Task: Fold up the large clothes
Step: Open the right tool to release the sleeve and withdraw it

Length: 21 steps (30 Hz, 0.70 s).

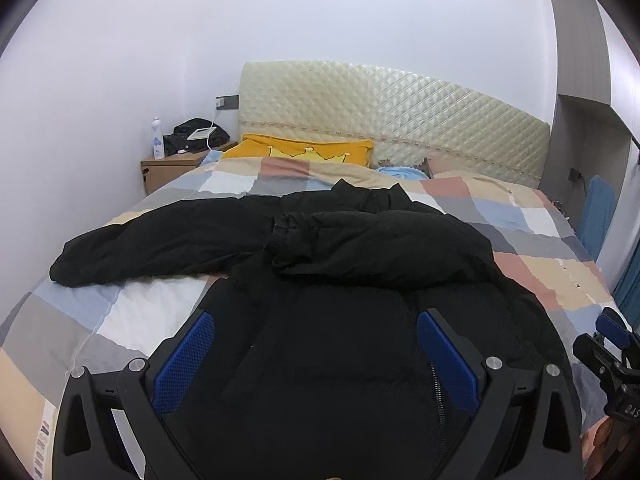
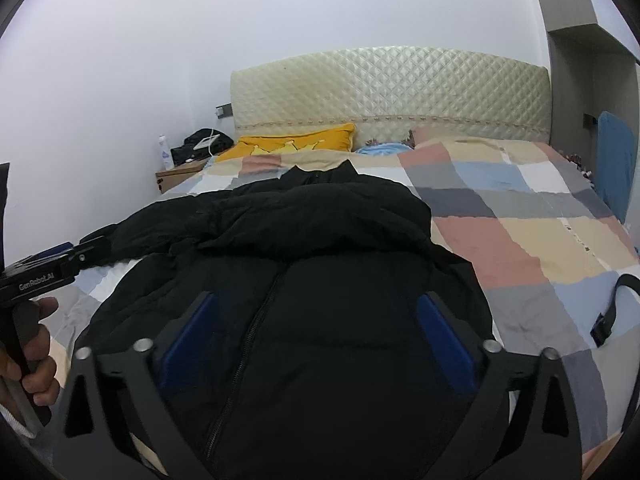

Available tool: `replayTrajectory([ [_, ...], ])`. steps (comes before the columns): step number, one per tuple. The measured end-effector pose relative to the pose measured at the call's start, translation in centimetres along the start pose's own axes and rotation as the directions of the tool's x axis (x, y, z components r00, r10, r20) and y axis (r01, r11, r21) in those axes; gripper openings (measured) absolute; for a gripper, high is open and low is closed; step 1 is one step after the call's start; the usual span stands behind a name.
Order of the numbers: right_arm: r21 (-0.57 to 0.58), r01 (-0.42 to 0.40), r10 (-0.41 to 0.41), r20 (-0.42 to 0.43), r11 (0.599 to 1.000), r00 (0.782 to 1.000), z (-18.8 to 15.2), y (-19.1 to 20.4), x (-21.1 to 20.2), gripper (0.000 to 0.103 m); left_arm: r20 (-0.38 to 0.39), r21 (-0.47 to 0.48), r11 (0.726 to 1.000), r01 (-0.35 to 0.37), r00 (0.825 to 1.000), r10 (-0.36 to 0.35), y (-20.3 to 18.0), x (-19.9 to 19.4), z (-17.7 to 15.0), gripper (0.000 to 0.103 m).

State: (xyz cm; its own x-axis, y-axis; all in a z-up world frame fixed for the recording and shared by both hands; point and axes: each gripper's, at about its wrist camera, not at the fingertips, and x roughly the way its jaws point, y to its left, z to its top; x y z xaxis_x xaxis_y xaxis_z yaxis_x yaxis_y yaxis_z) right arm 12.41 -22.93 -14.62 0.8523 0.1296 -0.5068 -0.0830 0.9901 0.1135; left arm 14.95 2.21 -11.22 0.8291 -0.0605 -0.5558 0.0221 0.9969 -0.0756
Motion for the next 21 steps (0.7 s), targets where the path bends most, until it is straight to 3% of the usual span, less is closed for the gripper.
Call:
replayTrajectory([
  [21, -0.004, 0.037, -0.037, 0.005, 0.999, 0.999, -0.1, -0.1, -0.1, 0.103, -0.077, -0.084, 0.996, 0.005, 0.997, -0.012, 2.7, 1.8, 0.3, 0.103],
])
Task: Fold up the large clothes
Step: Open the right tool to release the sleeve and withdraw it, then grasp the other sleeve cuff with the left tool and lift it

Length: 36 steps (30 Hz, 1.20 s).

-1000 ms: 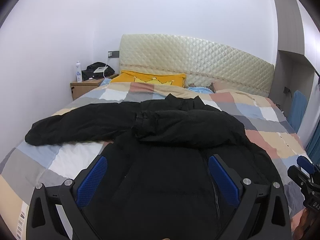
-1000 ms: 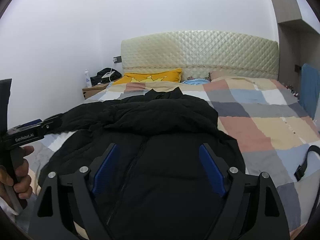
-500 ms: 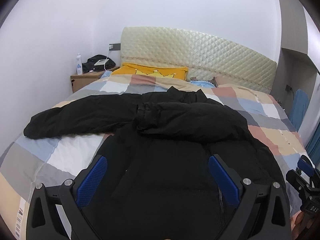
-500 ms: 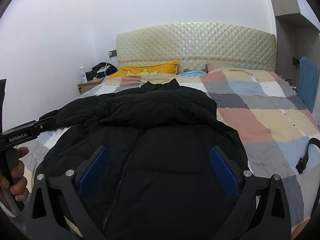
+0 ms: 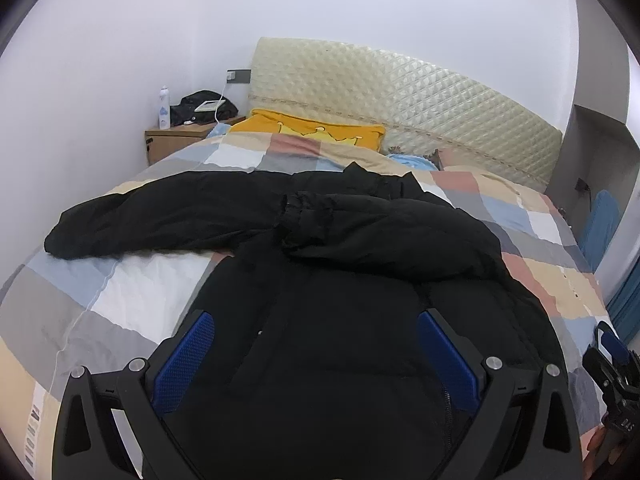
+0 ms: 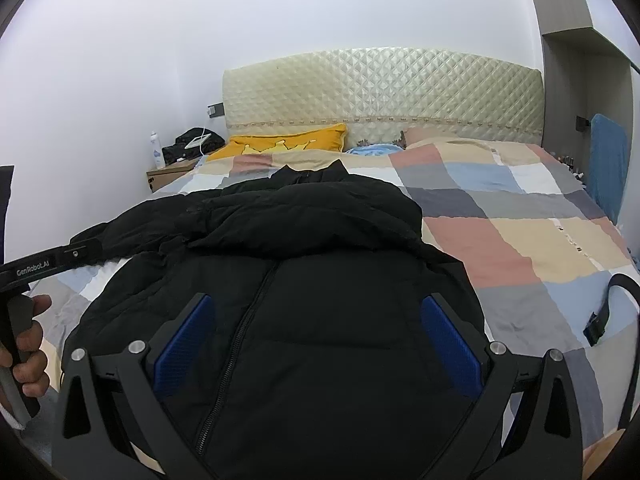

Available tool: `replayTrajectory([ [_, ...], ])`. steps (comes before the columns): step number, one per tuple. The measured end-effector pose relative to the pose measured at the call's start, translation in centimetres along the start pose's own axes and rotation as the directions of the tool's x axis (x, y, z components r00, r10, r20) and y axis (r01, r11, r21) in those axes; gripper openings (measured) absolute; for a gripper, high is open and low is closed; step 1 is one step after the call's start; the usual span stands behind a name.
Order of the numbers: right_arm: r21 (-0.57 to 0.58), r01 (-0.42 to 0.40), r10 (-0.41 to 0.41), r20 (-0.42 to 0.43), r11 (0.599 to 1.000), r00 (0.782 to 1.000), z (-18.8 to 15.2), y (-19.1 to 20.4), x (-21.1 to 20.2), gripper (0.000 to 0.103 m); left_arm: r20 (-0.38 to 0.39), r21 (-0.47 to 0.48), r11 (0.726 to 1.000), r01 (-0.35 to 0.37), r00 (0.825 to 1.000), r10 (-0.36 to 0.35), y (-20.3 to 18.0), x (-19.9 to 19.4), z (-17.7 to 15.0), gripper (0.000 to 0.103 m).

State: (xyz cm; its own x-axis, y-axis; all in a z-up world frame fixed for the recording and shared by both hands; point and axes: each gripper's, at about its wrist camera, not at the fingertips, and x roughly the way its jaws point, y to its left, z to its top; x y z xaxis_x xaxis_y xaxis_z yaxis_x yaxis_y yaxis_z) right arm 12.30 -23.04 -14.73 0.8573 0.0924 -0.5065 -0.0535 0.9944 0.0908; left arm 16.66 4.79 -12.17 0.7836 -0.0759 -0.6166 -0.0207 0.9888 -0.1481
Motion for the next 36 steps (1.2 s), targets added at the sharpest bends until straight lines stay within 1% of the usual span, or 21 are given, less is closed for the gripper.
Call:
replayTrajectory([
  [4, 0.002, -0.003, 0.003, 0.004, 1.000, 1.000, 0.0, -0.1, 0.1, 0.103, -0.003, -0.039, 0.999, -0.020, 1.000, 0.019, 1.8, 0.4, 0.9, 0.103],
  [6, 0.000, -0.003, 0.003, 0.007, 1.000, 1.000, -0.1, -0.1, 0.0, 0.103, 0.022, -0.056, 0.997, -0.046, 0.999, 0.047, 3.4, 0.2, 1.5, 0.103],
  [8, 0.001, -0.005, 0.005, 0.008, 1.000, 1.000, -0.2, 0.0, 0.0, 0.103, 0.034, -0.095, 0.994, -0.051, 0.998, 0.054, 5.3, -0.1, 2.3, 0.103],
  [10, -0.001, -0.003, 0.003, 0.007, 1.000, 1.000, -0.2, 0.0, 0.0, 0.103, 0.035, -0.159, 0.987, -0.036, 0.999, 0.042, 7.7, -0.3, 3.3, 0.103],
  [12, -0.005, 0.000, 0.000, 0.005, 1.000, 1.000, -0.2, 0.1, 0.0, 0.103, 0.017, -0.241, 0.971, -0.007, 1.000, 0.012, 11.3, 0.0, 4.5, 0.103],
  [14, -0.003, 0.000, 0.000, 0.004, 1.000, 1.000, -0.2, 0.1, 0.0, 0.103, -0.004, -0.286, 0.958, -0.003, 1.000, 0.002, 14.4, 0.6, 5.6, 0.103],
  [17, -0.006, 0.009, -0.009, -0.001, 1.000, 1.000, -0.2, 0.2, 0.3, 0.103, -0.027, -0.293, 0.955, -0.052, 0.999, 0.046, 19.2, 1.8, 7.3, 0.103],
  [18, -0.007, 0.013, -0.013, -0.004, 1.000, 1.000, -0.2, 0.3, 0.4, 0.103, -0.046, -0.299, 0.951, -0.077, 0.997, 0.066, 21.3, 2.6, 7.8, 0.103],
  [20, -0.005, 0.020, -0.020, -0.013, 1.000, 1.000, -0.2, 0.3, 0.7, 0.103, -0.084, -0.336, 0.937, -0.098, 0.994, 0.074, 24.9, 4.1, 8.2, 0.103],
  [22, -0.005, 0.025, -0.026, -0.020, 1.000, 0.999, -0.1, 0.4, 1.1, 0.103, -0.123, -0.402, 0.910, -0.100, 0.991, 0.054, 29.4, 6.1, 8.0, 0.103],
  [24, -0.009, 0.039, -0.039, -0.028, 0.999, 0.999, -0.1, 0.6, 1.4, 0.103, -0.149, -0.446, 0.889, -0.098, 0.988, 0.034, 32.3, 8.0, 7.5, 0.102],
  [25, -0.012, 0.044, -0.045, -0.032, 0.999, 0.999, -0.1, 0.7, 1.6, 0.103, -0.174, -0.474, 0.873, -0.113, 0.984, 0.034, 34.3, 9.3, 6.8, 0.102],
  [26, -0.013, 0.048, -0.049, -0.034, 0.999, 0.998, -0.1, 0.7, 1.8, 0.103, -0.182, -0.493, 0.861, -0.123, 0.983, 0.037, 35.6, 10.0, 6.5, 0.102],
  [27, -0.013, 0.053, -0.054, -0.037, 0.999, 0.998, 0.0, 0.8, 1.9, 0.103, -0.185, -0.524, 0.842, -0.128, 0.982, 0.035, 37.3, 11.0, 5.9, 0.102],
  [30, -0.006, 0.061, -0.062, -0.053, 0.998, 0.997, 0.1, 0.9, 2.6, 0.103, -0.179, -0.601, 0.792, -0.105, 0.984, -0.005, 40.4, 13.2, 4.8, 0.102],
  [31, -0.004, 0.065, -0.065, -0.060, 0.998, 0.996, 0.1, 0.9, 2.8, 0.103, -0.177, -0.629, 0.772, -0.099, 0.984, -0.019, 41.8, 14.4, 4.3, 0.102],
  [33, 0.018, 0.072, -0.071, -0.080, 0.997, 0.994, 0.2, 0.8, 3.6, 0.103, -0.186, -0.658, 0.745, -0.109, 0.982, -0.020, 43.1, 15.8, 3.5, 0.096],
  [34, 0.034, 0.070, -0.067, -0.092, 0.997, 0.994, 0.2, 0.7, 4.0, 0.103, -0.184, -0.682, 0.724, -0.107, 0.983, -0.028, 44.3, 16.9, 3.0, 0.091],
  [36, 0.042, 0.080, -0.075, -0.099, 0.996, 0.992, 0.4, 0.8, 4.6, 0.103, -0.159, -0.712, 0.697, -0.088, 0.987, -0.038, 45.9, 18.0, 2.6, 0.090],
])
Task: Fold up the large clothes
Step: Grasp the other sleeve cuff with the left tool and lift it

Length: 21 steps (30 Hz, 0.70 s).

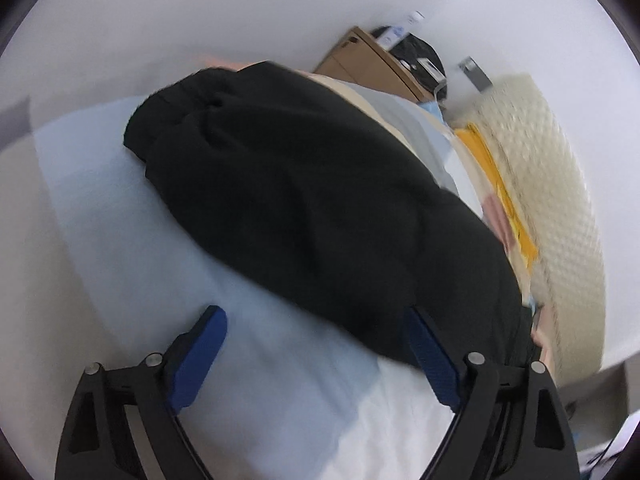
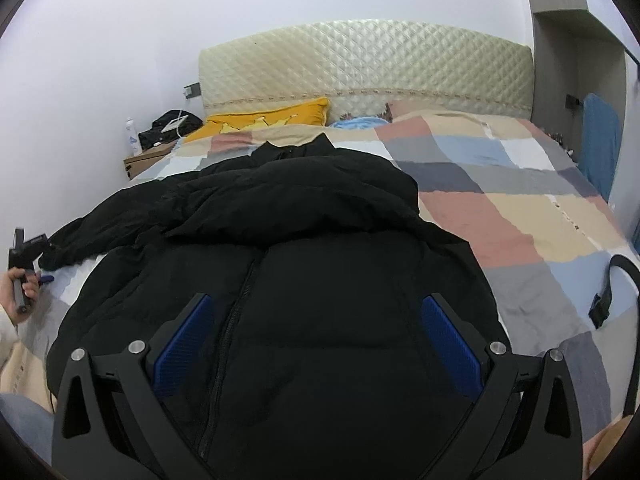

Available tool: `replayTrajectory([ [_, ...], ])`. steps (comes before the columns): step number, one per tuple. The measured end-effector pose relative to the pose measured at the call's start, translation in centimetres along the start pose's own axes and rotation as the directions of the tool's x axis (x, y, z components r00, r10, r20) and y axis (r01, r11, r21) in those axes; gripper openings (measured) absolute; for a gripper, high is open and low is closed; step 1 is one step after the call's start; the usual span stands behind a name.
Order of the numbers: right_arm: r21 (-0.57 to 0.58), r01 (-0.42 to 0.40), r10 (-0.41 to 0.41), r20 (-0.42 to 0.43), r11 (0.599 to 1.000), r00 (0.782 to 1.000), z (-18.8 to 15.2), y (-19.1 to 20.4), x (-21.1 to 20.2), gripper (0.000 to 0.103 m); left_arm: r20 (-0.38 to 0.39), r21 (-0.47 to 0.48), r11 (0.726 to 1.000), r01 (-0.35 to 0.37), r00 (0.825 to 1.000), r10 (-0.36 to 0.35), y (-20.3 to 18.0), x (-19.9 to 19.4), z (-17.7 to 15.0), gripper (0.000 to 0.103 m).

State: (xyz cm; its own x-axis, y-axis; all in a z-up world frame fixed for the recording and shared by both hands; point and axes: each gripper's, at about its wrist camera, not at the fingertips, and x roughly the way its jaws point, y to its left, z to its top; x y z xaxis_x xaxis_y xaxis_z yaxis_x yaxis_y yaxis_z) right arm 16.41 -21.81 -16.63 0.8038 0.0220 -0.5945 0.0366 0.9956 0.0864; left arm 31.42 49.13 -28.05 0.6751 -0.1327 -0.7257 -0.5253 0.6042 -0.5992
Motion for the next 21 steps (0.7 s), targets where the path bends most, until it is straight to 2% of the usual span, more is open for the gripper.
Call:
replayTrajectory([
  [6, -0.017, 0.006, -0.006, -0.008, 1.000, 1.000, 0.7, 1.2, 1.1, 0.103, 0.094, -0.024, 1.000, 0.011, 0.996, -0.009, 0.9, 1.7, 2.4, 0.090],
  [11, -0.027, 0.012, -0.013, -0.018, 1.000, 1.000, 0.6, 1.6, 1.7, 0.103, 0.163, 0.003, 0.998, -0.055, 0.985, 0.054, 0.4, 3.4, 3.9, 0.089],
  [12, -0.022, 0.013, -0.014, -0.020, 1.000, 1.000, 0.7, 1.5, 1.8, 0.103, 0.186, 0.007, 0.997, -0.073, 0.980, 0.070, 0.2, 3.5, 4.0, 0.086],
  [14, -0.006, 0.015, -0.015, -0.022, 1.000, 1.000, 0.8, 1.2, 1.9, 0.103, 0.220, 0.029, 0.996, -0.081, 0.973, 0.073, -0.2, 3.4, 4.1, 0.061],
  [15, 0.003, 0.014, -0.014, -0.020, 1.000, 1.000, 0.8, 1.0, 2.0, 0.103, 0.225, 0.036, 0.996, -0.088, 0.971, 0.077, -0.2, 3.4, 4.3, 0.056],
  [17, 0.011, 0.015, -0.015, -0.016, 1.000, 1.000, 1.0, 0.9, 1.9, 0.103, 0.241, 0.037, 0.995, -0.097, 0.967, 0.085, -0.3, 3.0, 4.6, 0.035],
  [20, -0.003, -0.006, 0.006, -0.014, 1.000, 1.000, 1.2, 1.2, 1.7, 0.103, 0.300, 0.061, 0.987, -0.146, 0.946, 0.121, -1.7, 1.3, 4.6, 0.014],
  [21, -0.018, -0.013, 0.013, -0.009, 1.000, 1.000, 1.3, 1.5, 1.4, 0.103, 0.318, 0.078, 0.982, -0.170, 0.938, 0.137, -2.5, 0.6, 4.6, 0.013],
])
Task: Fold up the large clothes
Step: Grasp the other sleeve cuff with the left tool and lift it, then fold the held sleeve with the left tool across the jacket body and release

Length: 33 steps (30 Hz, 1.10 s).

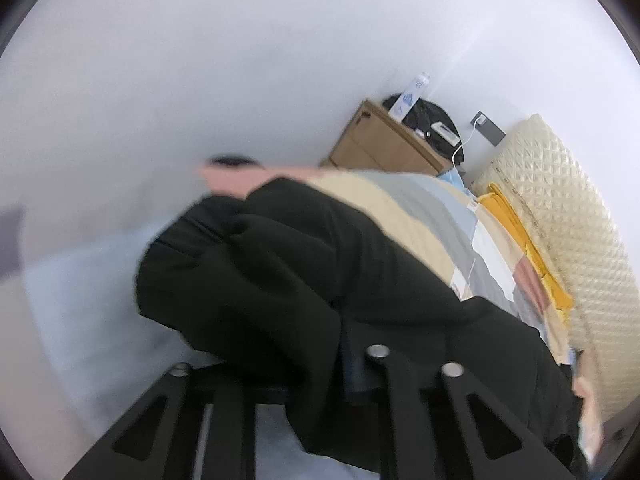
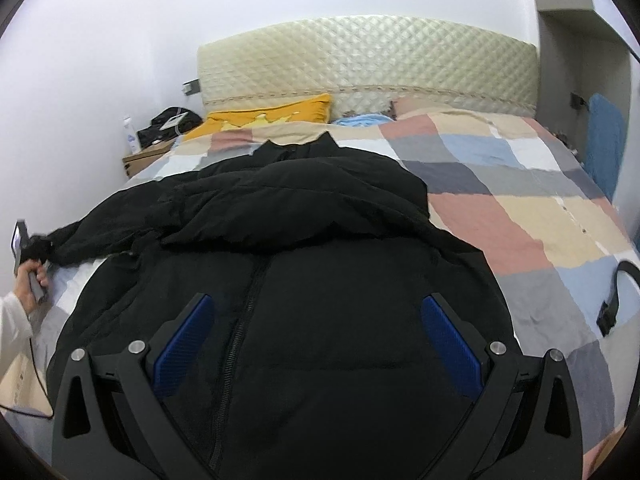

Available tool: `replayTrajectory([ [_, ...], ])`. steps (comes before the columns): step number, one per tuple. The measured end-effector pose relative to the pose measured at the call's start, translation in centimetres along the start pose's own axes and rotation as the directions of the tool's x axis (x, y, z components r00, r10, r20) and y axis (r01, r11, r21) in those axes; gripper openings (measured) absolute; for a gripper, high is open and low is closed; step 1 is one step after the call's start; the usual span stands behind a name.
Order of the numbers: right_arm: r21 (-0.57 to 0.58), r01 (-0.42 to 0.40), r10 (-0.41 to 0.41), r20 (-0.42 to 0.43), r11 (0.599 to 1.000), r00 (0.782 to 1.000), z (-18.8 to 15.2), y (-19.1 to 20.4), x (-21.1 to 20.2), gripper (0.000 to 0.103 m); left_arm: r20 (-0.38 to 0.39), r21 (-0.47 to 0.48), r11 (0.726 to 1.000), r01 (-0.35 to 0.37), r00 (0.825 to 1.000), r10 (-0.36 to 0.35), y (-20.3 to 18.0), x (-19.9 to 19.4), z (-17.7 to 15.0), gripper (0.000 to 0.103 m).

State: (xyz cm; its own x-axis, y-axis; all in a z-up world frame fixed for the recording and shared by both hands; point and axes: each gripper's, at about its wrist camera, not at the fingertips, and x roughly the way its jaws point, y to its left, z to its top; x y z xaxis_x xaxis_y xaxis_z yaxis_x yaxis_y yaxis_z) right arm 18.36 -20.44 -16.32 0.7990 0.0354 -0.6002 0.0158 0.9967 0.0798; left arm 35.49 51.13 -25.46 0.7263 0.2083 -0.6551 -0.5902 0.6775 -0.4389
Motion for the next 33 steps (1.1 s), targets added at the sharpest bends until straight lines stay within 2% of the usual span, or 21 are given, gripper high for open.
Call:
replayTrajectory([
  [8, 0.001, -0.031, 0.031, 0.036, 1.000, 0.999, -0.3, -0.7, -2.1, 0.103, 0.087, 0.106, 0.994, -0.021, 0.996, 0.012, -4.9, -6.6, 2.3, 0.008],
  [15, 0.043, -0.028, 0.025, 0.067, 0.999, 0.997, -0.4, -3.0, -4.0, 0.103, 0.144, 0.199, 0.980, 0.020, 0.988, -0.049, -10.4, -14.2, 3.6, 0.007],
  [18, 0.055, -0.042, 0.038, 0.067, 0.998, 0.997, -0.7, -3.8, -4.6, 0.103, 0.164, 0.277, 0.960, 0.033, 0.983, -0.081, -14.1, -17.5, 4.0, 0.007],
  [24, 0.067, -0.068, 0.062, 0.087, 0.995, 0.994, -0.9, -5.6, -6.1, 0.103, 0.206, 0.349, 0.934, 0.074, 0.966, -0.154, -20.9, -23.2, 3.9, 0.007],
  [29, 0.035, -0.075, 0.070, 0.117, 0.997, 0.991, -0.6, -7.2, -7.6, 0.103, 0.218, 0.439, 0.892, 0.109, 0.950, -0.223, -27.0, -26.9, 1.5, 0.007],
  [33, 0.036, -0.047, 0.042, 0.128, 0.998, 0.991, -0.6, -8.6, -8.3, 0.103, 0.212, 0.467, 0.869, 0.160, 0.934, -0.286, -31.6, -29.2, -0.3, 0.007],
])
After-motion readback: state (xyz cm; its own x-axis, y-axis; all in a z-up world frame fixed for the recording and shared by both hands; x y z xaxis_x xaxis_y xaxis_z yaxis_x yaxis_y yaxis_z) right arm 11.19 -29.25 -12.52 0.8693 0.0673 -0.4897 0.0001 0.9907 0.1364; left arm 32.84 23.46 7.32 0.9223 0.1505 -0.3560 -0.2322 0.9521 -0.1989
